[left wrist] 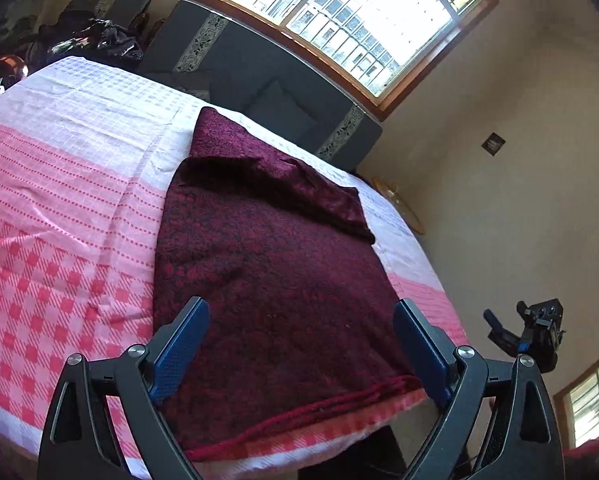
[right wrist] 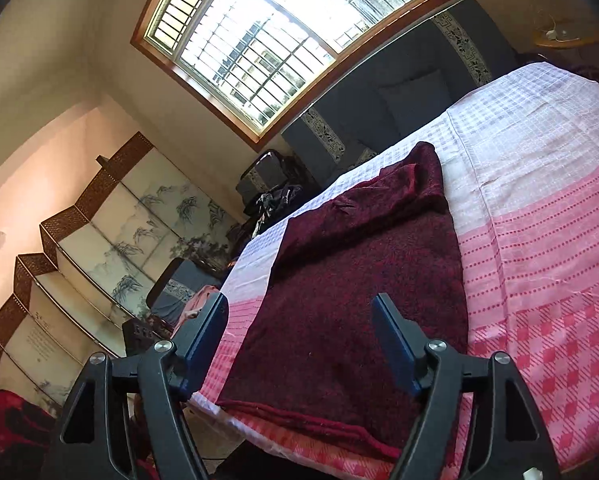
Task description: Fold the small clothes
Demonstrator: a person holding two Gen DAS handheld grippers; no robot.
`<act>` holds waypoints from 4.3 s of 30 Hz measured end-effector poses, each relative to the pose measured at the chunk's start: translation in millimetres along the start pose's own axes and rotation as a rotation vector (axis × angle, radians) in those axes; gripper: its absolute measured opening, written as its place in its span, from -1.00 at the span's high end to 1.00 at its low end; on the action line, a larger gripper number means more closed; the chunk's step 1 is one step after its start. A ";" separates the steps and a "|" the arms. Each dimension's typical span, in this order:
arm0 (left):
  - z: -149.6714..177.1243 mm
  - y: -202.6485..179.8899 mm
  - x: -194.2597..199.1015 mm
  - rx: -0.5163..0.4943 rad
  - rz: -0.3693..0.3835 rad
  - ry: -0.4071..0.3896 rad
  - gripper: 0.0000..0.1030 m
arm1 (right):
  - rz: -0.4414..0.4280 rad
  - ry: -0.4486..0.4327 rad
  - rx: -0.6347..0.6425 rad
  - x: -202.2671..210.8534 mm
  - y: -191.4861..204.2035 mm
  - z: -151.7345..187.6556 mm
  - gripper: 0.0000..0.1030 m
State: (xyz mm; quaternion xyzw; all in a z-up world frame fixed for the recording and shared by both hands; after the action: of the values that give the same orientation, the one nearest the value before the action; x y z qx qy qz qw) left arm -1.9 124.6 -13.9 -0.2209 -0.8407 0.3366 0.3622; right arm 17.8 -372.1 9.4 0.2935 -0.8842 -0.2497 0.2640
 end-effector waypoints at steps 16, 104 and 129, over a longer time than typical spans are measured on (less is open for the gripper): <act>26.1 72.6 -37.6 0.086 -0.187 0.209 -0.86 | 0.180 0.273 -0.194 -43.1 -96.5 96.2 0.01; 45.0 70.0 -47.0 0.054 -0.092 0.239 0.80 | -0.047 0.354 -0.284 -93.2 -84.4 109.8 0.76; 16.3 65.4 3.4 0.060 0.021 0.109 0.80 | -0.165 0.112 -0.346 -43.1 -29.3 94.3 0.78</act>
State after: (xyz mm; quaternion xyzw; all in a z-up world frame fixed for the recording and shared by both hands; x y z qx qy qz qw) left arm -8.2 164.3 -68.2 -0.2367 -0.8067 0.3529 0.4106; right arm 1.0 -337.5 -91.2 0.3288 -0.7850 -0.4019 0.3379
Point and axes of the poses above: each gripper's, at about its wrist camera, not at the fingertips, and x roughly against the way its jaws point, y to its left, z to its underside, the point moved 4 cm from there along -x, roughly the way its jaws point, and after that the axes turned 8 degrees about x, right-handed, at the moved point
